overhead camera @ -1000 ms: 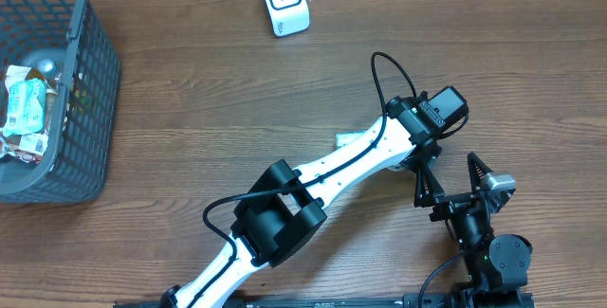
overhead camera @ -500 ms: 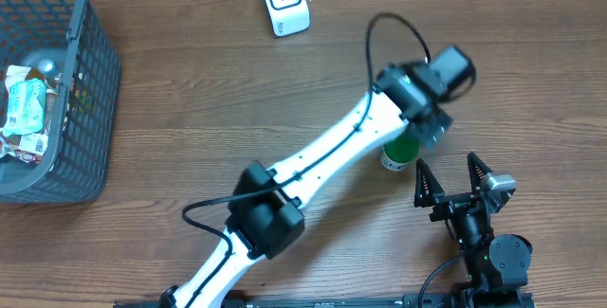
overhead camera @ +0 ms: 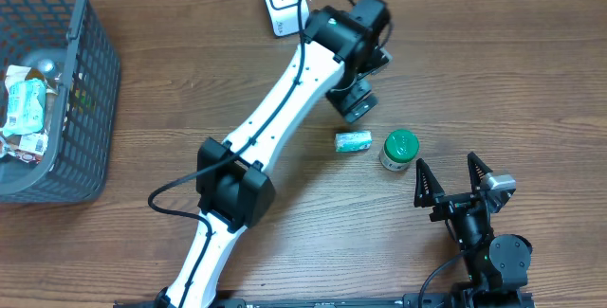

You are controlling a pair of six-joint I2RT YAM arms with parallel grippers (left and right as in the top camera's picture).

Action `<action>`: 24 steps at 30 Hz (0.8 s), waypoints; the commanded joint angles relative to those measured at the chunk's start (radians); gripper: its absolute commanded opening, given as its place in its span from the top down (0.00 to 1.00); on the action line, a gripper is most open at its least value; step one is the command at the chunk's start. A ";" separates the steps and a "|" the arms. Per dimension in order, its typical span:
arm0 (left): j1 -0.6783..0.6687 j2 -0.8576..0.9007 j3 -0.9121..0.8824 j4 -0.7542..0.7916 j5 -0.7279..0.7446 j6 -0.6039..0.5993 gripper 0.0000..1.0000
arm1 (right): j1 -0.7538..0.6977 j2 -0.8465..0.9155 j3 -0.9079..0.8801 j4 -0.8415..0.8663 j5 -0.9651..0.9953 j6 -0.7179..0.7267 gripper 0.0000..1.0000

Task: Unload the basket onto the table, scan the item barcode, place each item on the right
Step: 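Move the left gripper to the Kleenex tissue pack and grasp it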

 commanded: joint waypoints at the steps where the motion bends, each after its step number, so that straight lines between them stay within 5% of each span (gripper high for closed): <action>1: 0.023 -0.002 -0.090 0.013 0.151 0.129 0.02 | -0.005 -0.008 -0.010 0.004 0.013 0.003 0.00; 17: -0.037 -0.002 -0.380 0.185 0.184 0.193 0.02 | -0.005 -0.008 -0.010 0.004 0.013 0.003 0.00; 21: -0.049 -0.002 -0.409 0.197 0.184 0.185 0.19 | -0.005 -0.008 -0.010 0.004 0.013 0.003 0.00; 24: -0.049 -0.002 -0.415 0.197 0.185 0.181 0.44 | -0.005 -0.008 -0.010 0.004 0.013 0.003 0.00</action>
